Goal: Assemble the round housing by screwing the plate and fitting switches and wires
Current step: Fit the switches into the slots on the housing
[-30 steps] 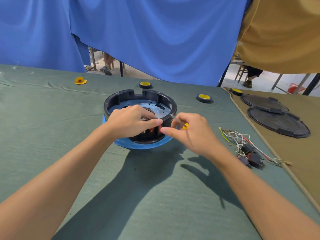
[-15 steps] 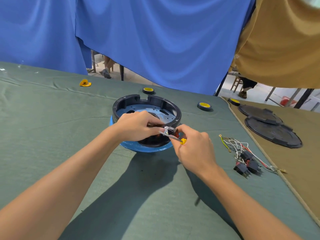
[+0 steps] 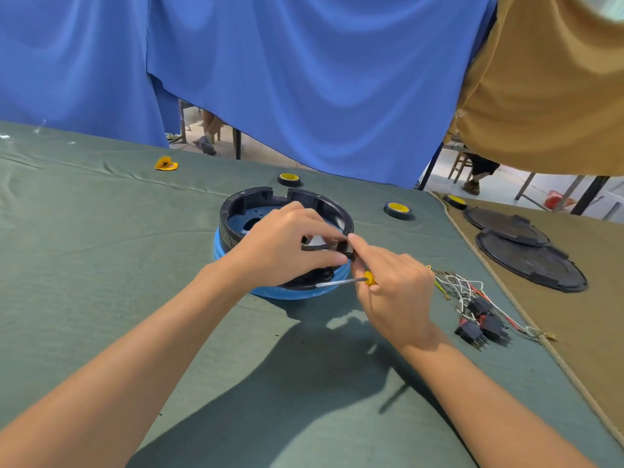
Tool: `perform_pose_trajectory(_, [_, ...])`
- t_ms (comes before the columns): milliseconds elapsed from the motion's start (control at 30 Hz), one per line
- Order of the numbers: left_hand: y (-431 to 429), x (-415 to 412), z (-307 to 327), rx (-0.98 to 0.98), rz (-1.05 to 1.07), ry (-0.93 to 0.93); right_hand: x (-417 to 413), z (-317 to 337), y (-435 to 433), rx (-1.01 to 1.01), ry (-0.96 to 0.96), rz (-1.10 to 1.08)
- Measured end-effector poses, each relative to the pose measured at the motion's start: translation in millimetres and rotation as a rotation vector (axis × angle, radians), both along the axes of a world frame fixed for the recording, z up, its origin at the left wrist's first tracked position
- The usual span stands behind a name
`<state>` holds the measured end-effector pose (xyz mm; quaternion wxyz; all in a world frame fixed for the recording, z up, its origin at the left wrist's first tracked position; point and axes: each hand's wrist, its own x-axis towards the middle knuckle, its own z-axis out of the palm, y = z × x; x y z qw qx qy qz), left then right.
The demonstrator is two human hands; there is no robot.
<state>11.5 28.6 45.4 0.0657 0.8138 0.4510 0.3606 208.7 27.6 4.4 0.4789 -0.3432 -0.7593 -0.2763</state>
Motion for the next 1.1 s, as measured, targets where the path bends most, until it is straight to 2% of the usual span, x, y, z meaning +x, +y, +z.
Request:
perform_pose_trajectory(167, [1.2, 8.8, -0.3, 0.02, -0.008, 0.149, 0.0, 1.7, -2.6, -0.14, 0.056, 0.146])
perform_pose_trajectory(233, [1.5, 9.5, -3.0, 0.082, 0.016, 0.147, -2.5, 5.2, -6.4, -0.36, 0.216, 0.218])
perform_pose_trajectory(333, [1.4, 9.0, -7.9, 0.162, 0.041, 0.127, -6.2, 16.3, -9.9, -0.891, 0.62, 0.413])
perform_pose_trajectory(367, [1.6, 9.1, -9.4, 0.168, 0.054, 0.128, -6.9, 19.6, -9.3, -1.01, 0.686, 0.453])
perform_pose_trajectory(433, [1.6, 9.5, -11.1, 0.151, 0.086, 0.146, -7.7, 21.6, -6.5, -1.113, 0.725, 0.45])
perform_pose_trajectory(600, [4.8, 1.3, -13.6, 0.012, 0.204, 0.275, -7.9, 16.2, -2.2, -1.072, 0.728, 0.363])
perform_pose_trajectory(733, [7.2, -8.0, -12.2, -0.086, 0.239, 0.291, -9.7, 11.3, -2.8, -0.985, 0.604, 0.322])
perform_pose_trajectory(1100, [8.0, -10.9, -13.3, -0.135, 0.235, 0.29, -19.5, -0.2, -4.2, -0.73, 0.389, 0.221])
